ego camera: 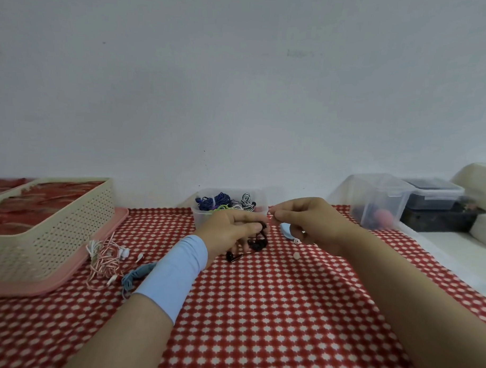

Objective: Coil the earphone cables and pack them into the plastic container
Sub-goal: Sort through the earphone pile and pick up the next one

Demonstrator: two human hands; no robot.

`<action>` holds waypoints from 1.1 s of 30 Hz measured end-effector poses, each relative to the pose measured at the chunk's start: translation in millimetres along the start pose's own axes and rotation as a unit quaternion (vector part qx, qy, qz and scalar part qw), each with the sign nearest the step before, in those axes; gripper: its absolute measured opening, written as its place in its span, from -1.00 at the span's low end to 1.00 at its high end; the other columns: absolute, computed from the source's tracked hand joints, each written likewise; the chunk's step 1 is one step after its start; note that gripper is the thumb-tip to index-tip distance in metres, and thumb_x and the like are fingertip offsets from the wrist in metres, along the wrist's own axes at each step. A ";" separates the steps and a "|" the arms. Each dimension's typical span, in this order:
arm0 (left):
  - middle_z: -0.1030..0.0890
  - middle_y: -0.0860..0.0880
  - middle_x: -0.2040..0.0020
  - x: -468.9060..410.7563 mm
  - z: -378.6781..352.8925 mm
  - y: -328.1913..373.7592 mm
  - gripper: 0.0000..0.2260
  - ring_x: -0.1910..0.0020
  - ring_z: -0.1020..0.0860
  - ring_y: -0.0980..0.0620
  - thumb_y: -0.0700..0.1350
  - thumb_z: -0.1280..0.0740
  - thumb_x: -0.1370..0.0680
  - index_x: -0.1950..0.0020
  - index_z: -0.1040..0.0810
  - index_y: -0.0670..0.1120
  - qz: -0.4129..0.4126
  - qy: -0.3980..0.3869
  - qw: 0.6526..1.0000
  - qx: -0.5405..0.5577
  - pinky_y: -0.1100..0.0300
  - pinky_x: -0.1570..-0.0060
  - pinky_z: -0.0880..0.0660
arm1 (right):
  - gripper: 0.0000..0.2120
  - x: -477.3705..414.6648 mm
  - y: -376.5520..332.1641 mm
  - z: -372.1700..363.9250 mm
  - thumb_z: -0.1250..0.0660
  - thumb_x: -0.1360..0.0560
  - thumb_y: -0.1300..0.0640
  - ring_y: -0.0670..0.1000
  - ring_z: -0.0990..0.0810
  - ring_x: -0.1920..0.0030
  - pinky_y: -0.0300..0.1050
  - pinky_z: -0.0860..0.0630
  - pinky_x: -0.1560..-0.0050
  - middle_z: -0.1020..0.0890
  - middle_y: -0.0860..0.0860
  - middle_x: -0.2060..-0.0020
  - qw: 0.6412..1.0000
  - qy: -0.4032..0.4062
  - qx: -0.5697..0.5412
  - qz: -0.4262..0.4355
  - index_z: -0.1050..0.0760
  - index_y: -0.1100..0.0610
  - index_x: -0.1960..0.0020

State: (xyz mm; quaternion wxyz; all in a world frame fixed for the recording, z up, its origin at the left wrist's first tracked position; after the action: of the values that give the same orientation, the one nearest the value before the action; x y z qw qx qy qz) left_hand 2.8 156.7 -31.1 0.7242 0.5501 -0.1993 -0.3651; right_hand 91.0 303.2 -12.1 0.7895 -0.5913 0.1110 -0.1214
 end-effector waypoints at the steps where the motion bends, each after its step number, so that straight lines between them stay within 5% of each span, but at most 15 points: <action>1: -0.72 0.06 0.10 -0.1 1.2 -0.1 -0.80 0.47 -0.53 0.14 -0.19 -0.36 -0.58 -0.15 -0.66 0.02 0.002 0.012 1.000 0.002 0.33 0.47 -0.42 | -0.86 0.0 -0.4 -0.9 -0.40 -0.58 0.22 -0.08 -0.36 0.50 -0.25 -0.25 0.50 -0.71 -0.05 0.32 1.000 -0.004 -0.023 -0.001 -0.67 0.19 -0.11; 5: -0.71 0.12 0.17 0.3 4.2 -1.6 -0.82 0.44 -0.55 0.13 -0.14 -0.34 -0.60 -0.16 -0.63 0.05 0.012 0.032 0.999 0.010 0.33 0.47 -0.39 | -0.87 -1.4 -1.3 -3.4 -0.42 -0.55 0.24 -0.07 -0.37 0.51 -0.25 -0.23 0.51 -0.76 0.10 0.05 0.997 -0.006 -0.083 0.006 -0.69 0.20 -0.08; 11: -0.72 0.02 0.05 -0.4 8.2 -3.2 -0.81 0.39 -0.54 0.12 -0.14 -0.32 -0.61 -0.17 -0.63 0.04 -0.003 0.052 0.997 0.058 0.32 0.45 -0.41 | -0.82 -0.4 -3.5 -17.6 -0.38 -0.58 0.24 -0.08 -0.26 0.48 -0.25 -0.18 0.51 -0.49 -0.04 0.49 0.997 -0.047 -0.060 0.027 -0.70 0.20 -0.13; 17: -0.71 -0.12 0.03 -2.8 8.6 -3.4 -0.81 0.39 -0.53 0.15 -0.16 -0.35 -0.59 -0.18 -0.65 -0.06 -0.024 0.077 0.994 0.075 0.34 0.40 -0.44 | -0.81 0.6 -6.8 -21.8 -0.38 -0.57 0.28 -0.06 -0.28 0.48 -0.24 -0.20 0.51 -0.62 -0.03 0.42 0.995 -0.036 -0.071 0.058 -0.70 0.20 -0.15; 26: -0.66 0.00 0.17 -2.3 2.8 -6.3 -0.84 0.42 -0.51 0.17 -0.22 -0.33 -0.59 -0.10 -0.65 -0.04 -0.003 0.052 0.983 0.178 0.36 0.37 -0.46 | -0.79 0.8 -8.5 -24.1 -0.36 -0.58 0.28 -0.07 -0.25 0.48 -0.25 -0.17 0.50 -0.55 -0.06 0.48 0.994 -0.050 -0.066 0.073 -0.68 0.20 -0.17; 33: -0.62 -0.18 0.02 -3.2 1.5 -9.4 -0.77 0.31 -0.51 0.13 -0.22 -0.32 -0.59 -0.22 -0.62 -0.20 0.010 0.034 0.977 0.209 0.36 0.35 -0.47 | -0.84 -0.9 -7.2 -23.1 -0.40 -0.55 0.29 -0.06 -0.29 0.49 -0.25 -0.20 0.51 -0.65 0.17 0.22 0.992 -0.023 -0.100 0.076 -0.73 0.19 -0.06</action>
State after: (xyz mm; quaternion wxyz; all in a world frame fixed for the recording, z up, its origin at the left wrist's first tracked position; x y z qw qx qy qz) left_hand -3.2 157.0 -39.1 0.6028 0.6996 -0.2517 -0.2894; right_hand 82.4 280.6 -11.5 0.7359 -0.6596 0.1488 -0.0355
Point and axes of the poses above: each hand's wrist, its own x-axis away from the middle knuckle, its own z-axis out of the back of the hand, y = z × x, the point moved 7 cm from there along -x, towards the middle knuckle
